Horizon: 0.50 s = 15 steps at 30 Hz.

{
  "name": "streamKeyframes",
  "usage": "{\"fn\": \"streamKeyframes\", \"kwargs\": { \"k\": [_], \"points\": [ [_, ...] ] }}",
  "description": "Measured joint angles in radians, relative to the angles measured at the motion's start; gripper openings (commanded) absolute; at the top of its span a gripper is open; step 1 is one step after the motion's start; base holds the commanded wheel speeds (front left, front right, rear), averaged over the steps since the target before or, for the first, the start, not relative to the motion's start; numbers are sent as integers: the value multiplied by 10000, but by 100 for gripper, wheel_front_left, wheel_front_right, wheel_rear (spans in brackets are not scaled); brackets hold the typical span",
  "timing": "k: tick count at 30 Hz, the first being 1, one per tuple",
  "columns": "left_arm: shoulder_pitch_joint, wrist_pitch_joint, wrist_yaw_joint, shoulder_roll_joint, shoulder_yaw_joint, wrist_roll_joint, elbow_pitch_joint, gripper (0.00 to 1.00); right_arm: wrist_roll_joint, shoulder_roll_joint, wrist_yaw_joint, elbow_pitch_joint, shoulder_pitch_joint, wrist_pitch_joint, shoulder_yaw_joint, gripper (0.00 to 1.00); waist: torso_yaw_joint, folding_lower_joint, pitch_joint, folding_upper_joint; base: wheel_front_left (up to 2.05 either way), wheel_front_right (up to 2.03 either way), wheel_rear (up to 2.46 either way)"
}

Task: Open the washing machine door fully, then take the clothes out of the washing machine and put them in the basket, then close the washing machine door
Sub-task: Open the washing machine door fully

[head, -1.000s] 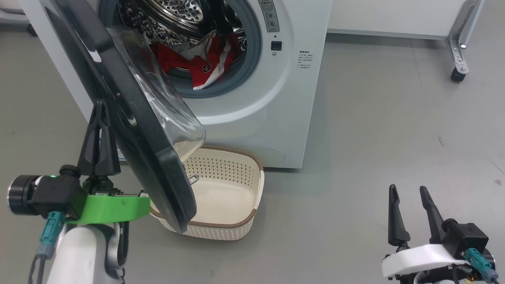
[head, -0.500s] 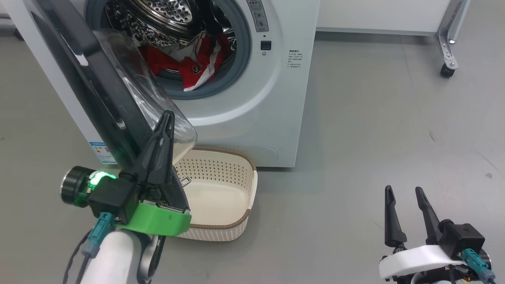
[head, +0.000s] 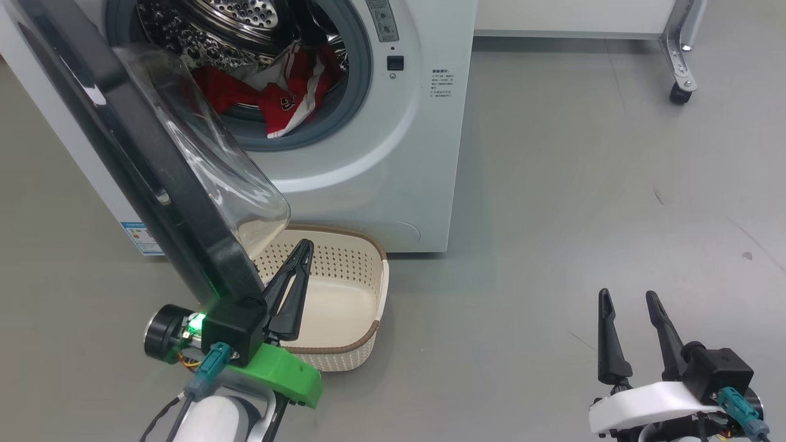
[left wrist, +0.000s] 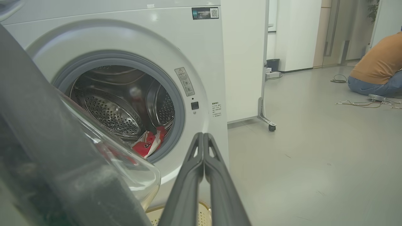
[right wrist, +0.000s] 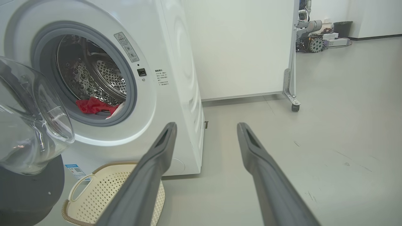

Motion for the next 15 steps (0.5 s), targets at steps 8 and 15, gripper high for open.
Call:
{"fn": "streamKeyframes", "kwargs": {
  "k": [8,15],
  "points": [
    [0,196,261,-2,94,-255,504,0,-61,67,35,4,-3,0,-63,100,-74,0,164,0,0,0,0],
    [7,196,531,-2,454,-414,1028,0,-75,104,77,19,-8,0,-82,100,-125,0,260,0,0,0,0]
  ]
}}
